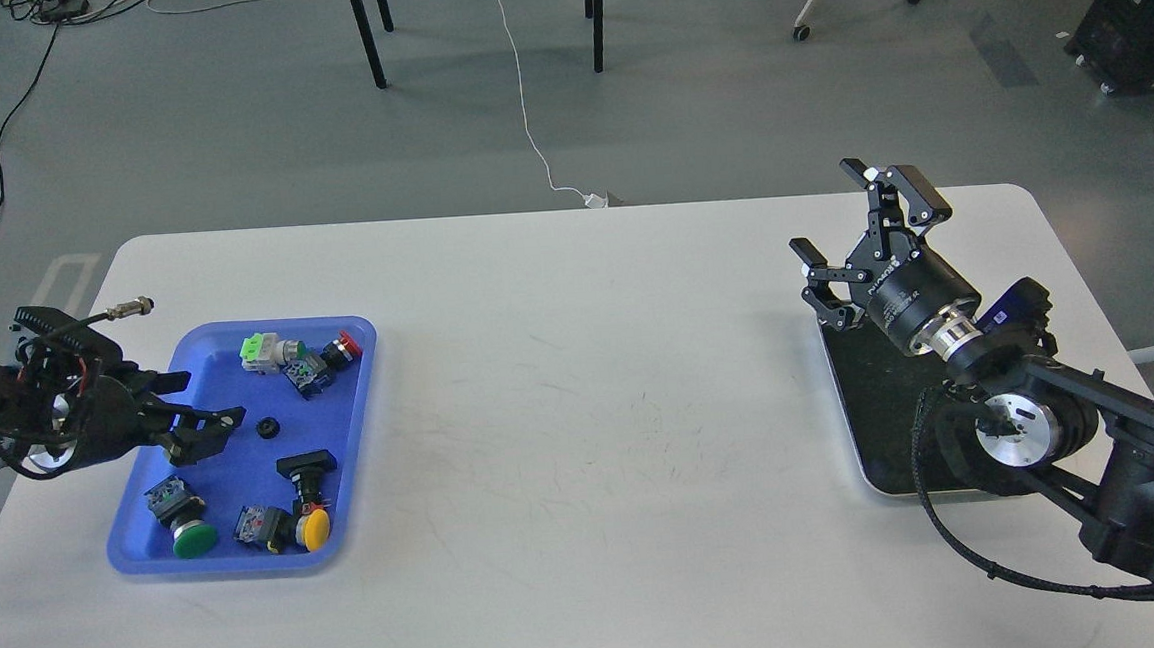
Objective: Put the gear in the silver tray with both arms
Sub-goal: 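Grasp a small black gear in the blue tray with the left gripper and lift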
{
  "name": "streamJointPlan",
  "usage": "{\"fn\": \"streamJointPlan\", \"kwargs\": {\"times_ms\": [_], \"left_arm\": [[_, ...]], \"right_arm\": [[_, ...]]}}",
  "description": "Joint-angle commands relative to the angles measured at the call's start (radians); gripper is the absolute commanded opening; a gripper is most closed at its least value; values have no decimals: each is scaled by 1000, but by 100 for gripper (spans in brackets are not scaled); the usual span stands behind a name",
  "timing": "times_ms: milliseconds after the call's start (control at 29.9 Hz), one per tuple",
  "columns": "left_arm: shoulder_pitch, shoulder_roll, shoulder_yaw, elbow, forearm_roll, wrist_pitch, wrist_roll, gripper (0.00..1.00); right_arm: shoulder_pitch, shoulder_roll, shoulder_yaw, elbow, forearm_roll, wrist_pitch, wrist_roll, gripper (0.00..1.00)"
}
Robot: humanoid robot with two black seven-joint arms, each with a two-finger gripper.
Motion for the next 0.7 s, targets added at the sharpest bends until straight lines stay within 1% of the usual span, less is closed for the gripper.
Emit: {"fn": "streamJointPlan", "kwargs": {"times_ms": [0,67,201,401,435,502,602,669], "left_arm": [[1,-18,1,23,4,0,0,78],[4,-23,1,38,6,0,0,77],[4,-34,27,47,3,1,0,70],[4,-43,38,55,3,3,0,64],[4,-44,39,61,1,3,0,61],[4,-44,44,69,1,3,0,51],[4,-49,45,73,1,3,0,46],[4,-51,48,81,1,9,0,41]], "right_arm": [[1,0,0,0,0,0,0,99],[1,-2,0,0,0,0,0,99],[-2,-3,0,0,0,0,0,99],[-2,-2,0,0,0,0,0,99],[-1,0,0,0,0,0,0,99],[-2,0,0,2,0,0,0,99],[-2,0,0,2,0,0,0,99],[-2,0,0,2,0,0,0,99]]}}
